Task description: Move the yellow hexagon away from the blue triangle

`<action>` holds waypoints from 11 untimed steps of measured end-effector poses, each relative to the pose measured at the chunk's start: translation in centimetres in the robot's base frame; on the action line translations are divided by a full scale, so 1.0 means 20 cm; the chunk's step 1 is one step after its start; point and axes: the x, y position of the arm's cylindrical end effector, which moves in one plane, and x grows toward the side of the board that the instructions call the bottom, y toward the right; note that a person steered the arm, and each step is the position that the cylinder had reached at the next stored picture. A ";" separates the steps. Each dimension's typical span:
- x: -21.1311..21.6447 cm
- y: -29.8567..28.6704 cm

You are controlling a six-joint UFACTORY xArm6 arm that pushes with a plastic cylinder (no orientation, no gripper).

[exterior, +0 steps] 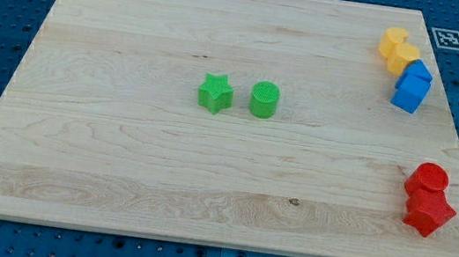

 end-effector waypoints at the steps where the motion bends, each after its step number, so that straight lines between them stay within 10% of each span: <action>1: -0.22 -0.10; 3: -0.30 -0.54; 11: -0.50 -0.80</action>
